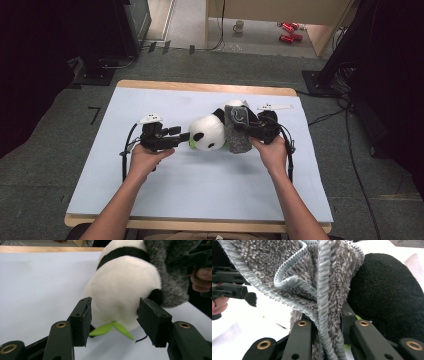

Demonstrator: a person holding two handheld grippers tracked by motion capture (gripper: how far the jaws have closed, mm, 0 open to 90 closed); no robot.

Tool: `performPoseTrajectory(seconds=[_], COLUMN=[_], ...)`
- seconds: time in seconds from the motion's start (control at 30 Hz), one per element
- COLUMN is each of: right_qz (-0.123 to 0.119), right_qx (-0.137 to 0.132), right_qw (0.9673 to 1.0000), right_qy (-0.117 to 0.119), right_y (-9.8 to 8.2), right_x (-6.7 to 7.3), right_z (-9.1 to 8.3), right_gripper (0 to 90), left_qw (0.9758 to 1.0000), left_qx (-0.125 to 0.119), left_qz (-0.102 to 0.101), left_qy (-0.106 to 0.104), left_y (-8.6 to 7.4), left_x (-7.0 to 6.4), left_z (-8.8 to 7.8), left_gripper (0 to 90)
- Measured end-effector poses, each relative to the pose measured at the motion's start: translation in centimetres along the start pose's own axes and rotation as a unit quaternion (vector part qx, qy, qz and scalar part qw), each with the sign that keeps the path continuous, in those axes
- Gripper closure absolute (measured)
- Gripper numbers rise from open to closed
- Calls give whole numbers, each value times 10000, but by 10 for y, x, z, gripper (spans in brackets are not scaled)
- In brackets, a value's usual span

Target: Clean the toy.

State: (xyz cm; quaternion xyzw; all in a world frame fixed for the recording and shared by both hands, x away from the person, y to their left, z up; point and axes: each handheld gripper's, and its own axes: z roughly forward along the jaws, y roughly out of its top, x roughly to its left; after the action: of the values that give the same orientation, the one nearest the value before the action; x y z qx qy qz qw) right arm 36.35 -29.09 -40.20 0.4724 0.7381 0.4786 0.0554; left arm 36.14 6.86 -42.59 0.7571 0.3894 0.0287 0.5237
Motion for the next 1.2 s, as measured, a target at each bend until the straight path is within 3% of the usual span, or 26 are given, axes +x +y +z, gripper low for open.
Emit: performPoseTrajectory(seconds=[0.17,0.4,0.5,0.6,0.7,0.83,0.9,1.0,1.1,1.2], right_qz=[77,130,159,194,195,273,355,333,265,102], right_qx=[-14,-90,-141,-169,-133,-124,-134,-161,-225,-328], right_qw=[10000,9997,9994,9992,9990,9989,9988,9990,9992,9994], right_qy=[-45,-162,-267,-315,-367,-358,-299,-250,-199,-49], right_y=[-1,-3,-4,-5,-6,-8,-8,-6,-4,1], right_x=[-6,-12,-13,-14,-13,-13,-11,-4,4,23], right_z=[-5,-9,-12,-14,-15,-17,-19,-23,-25,-28], right_gripper=[769,768,767,767,767,770,771,772,772,772], left_qw=[9999,9985,9977,9956,9921,9903,9901,9918,9939,9955], left_qx=[71,178,254,392,613,670,682,674,607,545], left_qz=[131,389,391,574,715,603,610,637,546,374], left_qy=[-41,-347,-497,-621,-826,-1061,-1062,-877,-746,-685], left_y=[8,17,17,14,9,8,7,8,10,11], left_x=[4,-1,-4,-8,-12,-11,-12,-15,-15,-13], left_z=[6,22,31,42,52,56,57,57,56,54], left_gripper=[431,411,399,385,392,513,588,677,755,781])
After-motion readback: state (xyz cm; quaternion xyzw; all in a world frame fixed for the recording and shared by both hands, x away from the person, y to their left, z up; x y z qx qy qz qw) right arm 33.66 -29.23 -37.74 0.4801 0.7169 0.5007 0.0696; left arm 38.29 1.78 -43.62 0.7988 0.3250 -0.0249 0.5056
